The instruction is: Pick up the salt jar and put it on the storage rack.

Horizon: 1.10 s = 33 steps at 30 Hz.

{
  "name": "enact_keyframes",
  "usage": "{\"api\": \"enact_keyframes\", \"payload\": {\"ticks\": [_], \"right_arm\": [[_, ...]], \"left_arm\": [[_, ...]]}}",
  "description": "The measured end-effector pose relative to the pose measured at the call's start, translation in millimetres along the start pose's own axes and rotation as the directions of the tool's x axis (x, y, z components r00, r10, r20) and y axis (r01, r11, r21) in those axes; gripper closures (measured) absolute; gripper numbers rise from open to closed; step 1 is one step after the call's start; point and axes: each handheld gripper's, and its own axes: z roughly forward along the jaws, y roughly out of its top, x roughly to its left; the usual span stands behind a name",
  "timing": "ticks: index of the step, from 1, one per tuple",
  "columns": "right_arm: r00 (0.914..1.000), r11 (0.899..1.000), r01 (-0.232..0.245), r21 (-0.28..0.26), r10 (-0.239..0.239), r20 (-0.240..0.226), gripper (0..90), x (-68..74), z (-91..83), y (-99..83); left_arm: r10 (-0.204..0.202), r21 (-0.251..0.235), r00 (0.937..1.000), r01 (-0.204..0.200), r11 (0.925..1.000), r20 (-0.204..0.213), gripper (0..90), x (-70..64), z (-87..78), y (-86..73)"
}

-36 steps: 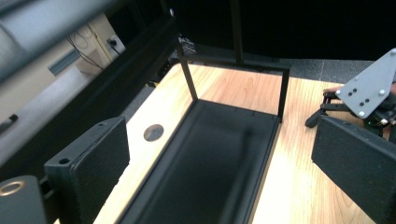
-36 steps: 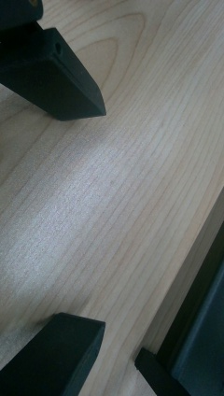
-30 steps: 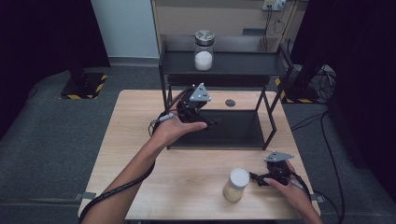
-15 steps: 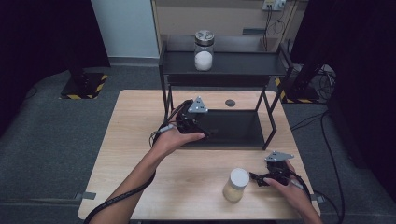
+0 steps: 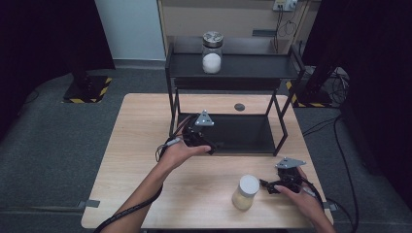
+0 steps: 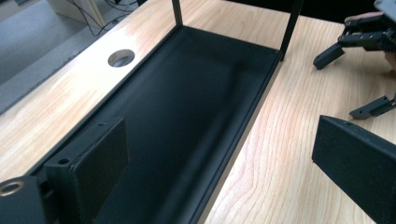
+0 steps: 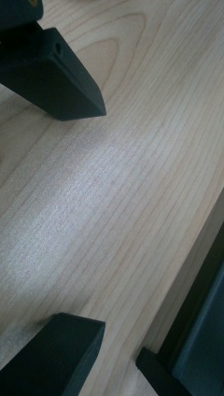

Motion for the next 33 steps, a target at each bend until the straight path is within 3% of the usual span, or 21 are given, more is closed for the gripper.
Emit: {"api": "enact_keyframes", "payload": {"ticks": [17,33], "right_arm": [[1.0,1.0,-0.005,0.001,0.005,0.003,1.5,2.2,-2.2,-1.9],[1.0,1.0,-0.005,-0.001,0.005,0.006,1.6,3.7,-4.0,-4.1]], "left_arm": [[-0.018,0.031,0.9997,0.018,0.9993,-0.019,2.9,-17.3,5.0,-17.4],[-0.04,0.056,0.9992,0.04,0.9976,0.002,3.0,-37.6,8.2,-41.2]]}}
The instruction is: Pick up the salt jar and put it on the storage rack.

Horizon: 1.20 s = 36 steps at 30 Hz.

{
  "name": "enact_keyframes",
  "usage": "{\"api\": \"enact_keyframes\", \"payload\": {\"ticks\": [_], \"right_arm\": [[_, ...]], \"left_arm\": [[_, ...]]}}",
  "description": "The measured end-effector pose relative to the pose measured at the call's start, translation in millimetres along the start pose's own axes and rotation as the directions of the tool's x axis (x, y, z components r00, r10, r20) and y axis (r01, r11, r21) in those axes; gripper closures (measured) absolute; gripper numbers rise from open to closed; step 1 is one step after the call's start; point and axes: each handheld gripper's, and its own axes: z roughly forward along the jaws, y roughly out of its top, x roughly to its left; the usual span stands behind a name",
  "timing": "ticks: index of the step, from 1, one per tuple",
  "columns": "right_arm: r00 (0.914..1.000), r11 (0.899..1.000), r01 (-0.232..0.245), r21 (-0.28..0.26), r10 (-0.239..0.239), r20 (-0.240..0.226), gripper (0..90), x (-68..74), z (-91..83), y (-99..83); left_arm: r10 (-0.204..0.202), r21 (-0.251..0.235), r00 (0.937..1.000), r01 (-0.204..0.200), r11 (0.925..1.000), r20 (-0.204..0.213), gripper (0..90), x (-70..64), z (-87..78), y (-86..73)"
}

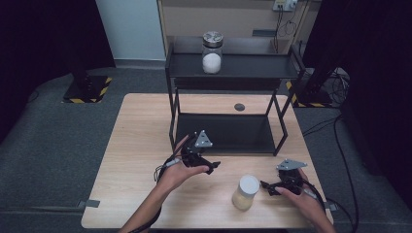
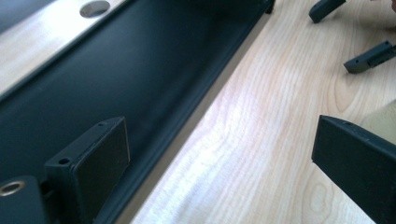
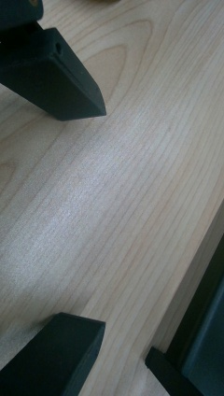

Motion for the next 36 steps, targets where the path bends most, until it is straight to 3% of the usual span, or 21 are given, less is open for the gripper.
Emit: {"api": "enact_keyframes", "payload": {"ticks": [13,16,23,26,32,36], "right_arm": [[1.0,1.0,-0.002,0.0,0.002,0.001,1.6,0.5,-0.3,-0.5],[1.0,1.0,-0.002,0.0,0.002,0.0,1.5,0.6,-0.3,-0.5],[1.0,1.0,-0.004,0.001,0.004,0.001,1.5,0.9,-0.6,-0.5],[1.0,1.0,-0.004,0.001,0.004,0.001,1.5,0.9,-0.6,-0.5],[1.0,1.0,-0.004,0.001,0.004,0.001,1.5,0.9,-0.7,-0.5],[1.0,1.0,-0.004,0.001,0.004,0.001,1.5,0.9,-0.7,-0.5]], "left_arm": [[-0.02,0.026,0.9998,0.02,0.9995,0.01,3.1,-13.2,-6.7,-26.3],[-0.061,0.014,0.9978,0.061,0.9981,0.025,3.1,-8.7,-12.7,-38.5],[-0.072,0.037,0.997,0.073,0.9966,-0.027,3.6,-5.4,-32.9,-57.0],[-0.097,0.036,0.9943,0.099,0.9944,-0.044,3.6,-1.4,-42.6,-68.0],[-0.139,0.049,0.9865,0.144,0.9884,-0.086,3.7,5.2,-57.8,-87.1],[-0.169,0.043,0.9777,0.175,0.9836,-0.125,3.8,9.0,-64.3,-97.2]]}}
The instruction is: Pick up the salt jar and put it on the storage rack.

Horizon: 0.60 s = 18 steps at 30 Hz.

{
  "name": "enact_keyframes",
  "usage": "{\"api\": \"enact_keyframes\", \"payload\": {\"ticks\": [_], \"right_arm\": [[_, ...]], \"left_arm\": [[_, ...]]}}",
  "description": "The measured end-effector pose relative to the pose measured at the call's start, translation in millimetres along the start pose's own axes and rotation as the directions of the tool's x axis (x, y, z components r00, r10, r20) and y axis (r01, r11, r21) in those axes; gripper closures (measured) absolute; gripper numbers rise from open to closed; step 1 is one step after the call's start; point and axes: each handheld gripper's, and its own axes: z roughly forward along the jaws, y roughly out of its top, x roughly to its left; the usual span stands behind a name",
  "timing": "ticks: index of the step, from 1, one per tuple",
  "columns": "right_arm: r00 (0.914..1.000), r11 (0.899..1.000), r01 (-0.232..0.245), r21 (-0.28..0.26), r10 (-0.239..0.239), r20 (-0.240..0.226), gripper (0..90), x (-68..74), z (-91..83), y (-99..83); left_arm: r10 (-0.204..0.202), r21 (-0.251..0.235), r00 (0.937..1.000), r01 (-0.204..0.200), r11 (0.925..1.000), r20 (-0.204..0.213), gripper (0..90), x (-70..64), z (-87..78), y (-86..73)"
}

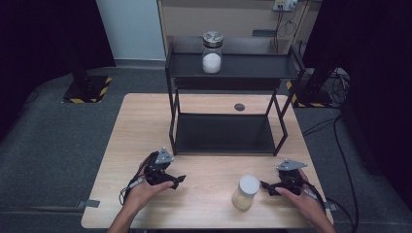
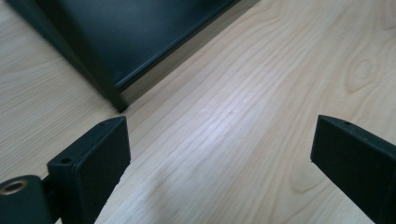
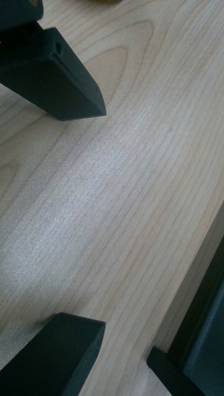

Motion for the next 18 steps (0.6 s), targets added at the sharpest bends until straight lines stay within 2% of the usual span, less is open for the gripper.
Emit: {"api": "enact_keyframes", "payload": {"ticks": [4,12,13,16,18], "right_arm": [[1.0,1.0,0.002,0.0,-0.002,0.0,1.5,0.1,-0.4,-0.4],[1.0,1.0,0.006,0.001,-0.006,-0.004,1.5,-0.8,-1.0,-0.7],[1.0,1.0,0.007,0.001,-0.007,-0.004,1.5,-0.8,-1.1,-0.7],[0.9999,1.0,0.008,0.001,-0.008,-0.006,1.5,-1.1,-1.3,-0.9],[0.9999,1.0,0.012,-0.001,-0.012,-0.007,1.5,-1.5,-1.2,-1.4]], "left_arm": [[-0.014,0.016,0.999,0.015,0.9998,-0.044,3.9,4.6,-2.6,-7.6],[-0.077,0.009,0.9938,0.078,0.9969,-0.081,4.5,19.8,-4.5,-26.9],[-0.082,0.013,0.992,0.084,0.9964,-0.096,4.6,20.3,-5.4,-28.1],[-0.105,0.011,0.9918,0.106,0.9943,-0.074,4.5,27.2,-4.2,-33.1],[-0.093,0.018,0.9902,0.096,0.9952,-0.104,4.5,25.9,-3.6,-33.5]]}}
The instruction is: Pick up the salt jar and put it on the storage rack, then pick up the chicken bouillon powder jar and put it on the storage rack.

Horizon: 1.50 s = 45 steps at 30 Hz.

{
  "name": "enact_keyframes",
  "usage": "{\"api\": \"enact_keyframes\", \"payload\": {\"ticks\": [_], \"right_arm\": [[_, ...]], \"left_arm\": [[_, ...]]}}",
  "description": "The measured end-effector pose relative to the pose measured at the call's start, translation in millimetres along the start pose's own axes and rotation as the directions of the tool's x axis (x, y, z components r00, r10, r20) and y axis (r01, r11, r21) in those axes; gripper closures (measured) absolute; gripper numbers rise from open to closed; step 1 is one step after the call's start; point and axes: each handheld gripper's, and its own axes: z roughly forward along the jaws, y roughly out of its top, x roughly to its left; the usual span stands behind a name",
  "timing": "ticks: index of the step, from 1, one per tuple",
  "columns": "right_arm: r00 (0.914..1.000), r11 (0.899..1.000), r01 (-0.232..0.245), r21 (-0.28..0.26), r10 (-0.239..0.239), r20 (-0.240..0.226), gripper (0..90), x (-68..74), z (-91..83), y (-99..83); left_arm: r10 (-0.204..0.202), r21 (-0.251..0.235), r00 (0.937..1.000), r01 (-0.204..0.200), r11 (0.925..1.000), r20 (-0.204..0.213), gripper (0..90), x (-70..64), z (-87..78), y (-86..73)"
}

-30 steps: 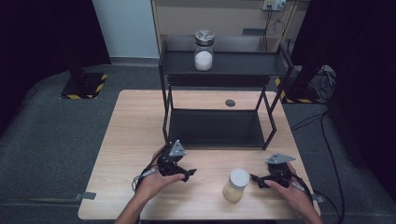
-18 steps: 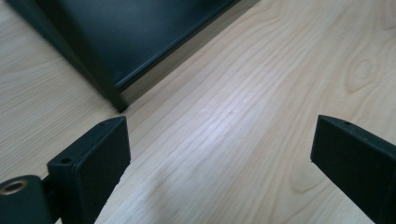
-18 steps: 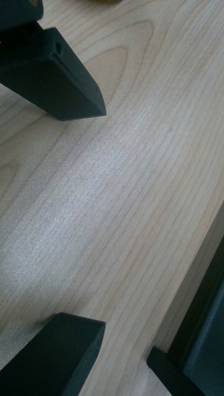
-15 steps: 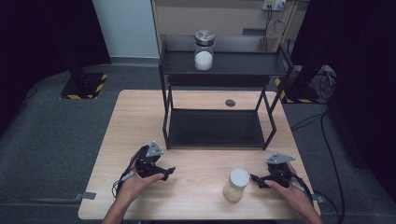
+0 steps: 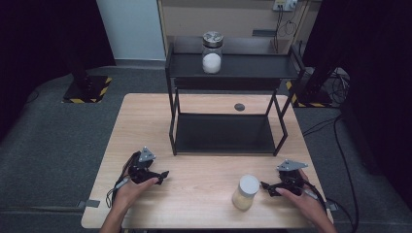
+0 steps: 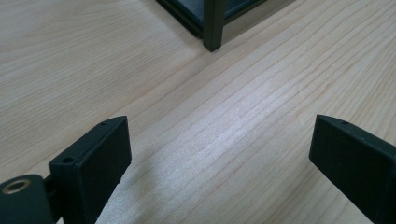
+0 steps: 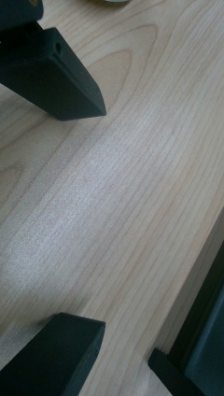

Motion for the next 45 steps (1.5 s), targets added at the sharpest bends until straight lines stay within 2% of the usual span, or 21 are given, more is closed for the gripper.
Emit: {"api": "enact_keyframes", "payload": {"ticks": [10,20,39,45], "right_arm": [[0.9999,1.0,0.01,0.002,-0.01,-0.011,1.2,-0.9,-0.9,-0.3],[0.9991,1.0,0.029,0.002,-0.029,-0.031,1.2,-3.1,-2.0,-1.3],[0.9985,0.999,0.035,0.002,-0.035,-0.043,1.6,-6.2,-2.5,-1.6],[0.9982,1.0,0.022,0.006,-0.021,-0.057,5.0,-8.0,-9.3,-0.9]], "left_arm": [[-0.017,0.017,0.9996,0.017,0.9997,0.023,3.7,10.4,7.0,-5.2],[0.019,0.002,0.9998,-0.019,0.9998,0.01,0.0,8.9,11.6,-8.7],[0.011,0.004,0.9999,-0.011,0.9999,0.0,0.0,5.9,11.9,-8.5],[0.011,0.004,0.9999,-0.011,0.9999,0.0,0.0,5.8,11.8,-8.5]]}}
